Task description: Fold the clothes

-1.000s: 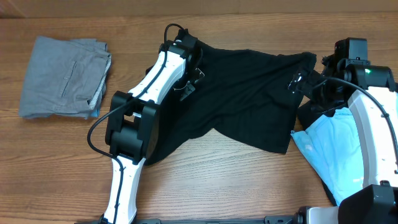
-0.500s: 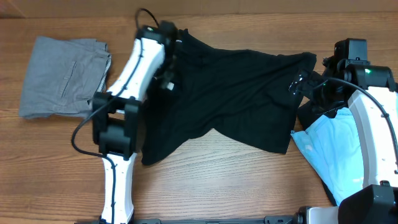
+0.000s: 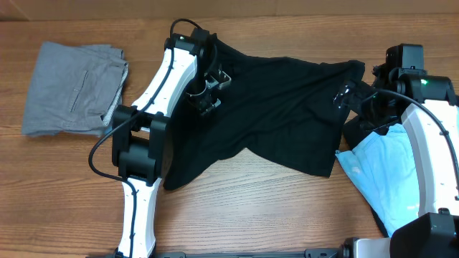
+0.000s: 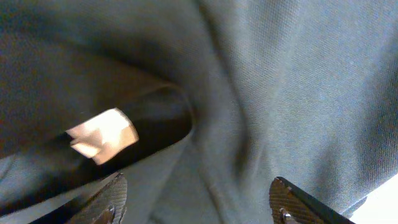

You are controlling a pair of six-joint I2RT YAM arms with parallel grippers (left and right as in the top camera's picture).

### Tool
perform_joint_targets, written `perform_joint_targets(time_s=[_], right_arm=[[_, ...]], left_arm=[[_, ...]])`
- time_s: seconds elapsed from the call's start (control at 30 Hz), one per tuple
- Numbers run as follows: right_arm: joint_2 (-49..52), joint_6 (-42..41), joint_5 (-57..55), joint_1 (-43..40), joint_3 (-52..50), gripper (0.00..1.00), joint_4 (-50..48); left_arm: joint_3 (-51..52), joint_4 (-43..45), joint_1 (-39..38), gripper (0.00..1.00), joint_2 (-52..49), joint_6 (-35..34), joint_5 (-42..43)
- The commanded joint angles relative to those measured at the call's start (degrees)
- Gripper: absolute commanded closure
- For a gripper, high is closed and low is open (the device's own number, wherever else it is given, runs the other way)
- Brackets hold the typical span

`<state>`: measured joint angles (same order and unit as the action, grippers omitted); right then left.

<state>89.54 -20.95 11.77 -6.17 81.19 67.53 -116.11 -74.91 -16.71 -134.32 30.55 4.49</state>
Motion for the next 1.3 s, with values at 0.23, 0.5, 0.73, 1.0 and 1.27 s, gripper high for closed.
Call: perform_joint_targets(time_s=[0.23, 0.5, 0.73, 1.0, 1.27], right_arm=[[-0.3, 0.2, -0.4, 0.2, -0.2, 0.02, 0.3], [-0.3, 0.2, -0.4, 0.2, -0.2, 0.02, 0.3], [-0.3, 0.2, -1.9, 0.2, -0.2, 0.02, 0.3], [-0.3, 0.1, -1.9, 0.2, -0.2, 0.02, 0.0], [-0.3, 0.2, -1.9, 0.2, -0.2, 0.02, 0.0]], left_arm=[[4.5, 4.2, 0.6, 0.63, -0.4, 0.9, -2.1], [4.5, 3.3, 0.7, 0.58, -0.3, -4.0, -8.4], [3.7, 4.7, -0.8, 0.51, -0.3, -3.3, -7.5], [-2.6, 2.7, -1.4, 0.49, -0.2, -3.4, -7.4], [-1.6, 4.2, -1.2, 0.23, -0.3, -3.3, -5.9]])
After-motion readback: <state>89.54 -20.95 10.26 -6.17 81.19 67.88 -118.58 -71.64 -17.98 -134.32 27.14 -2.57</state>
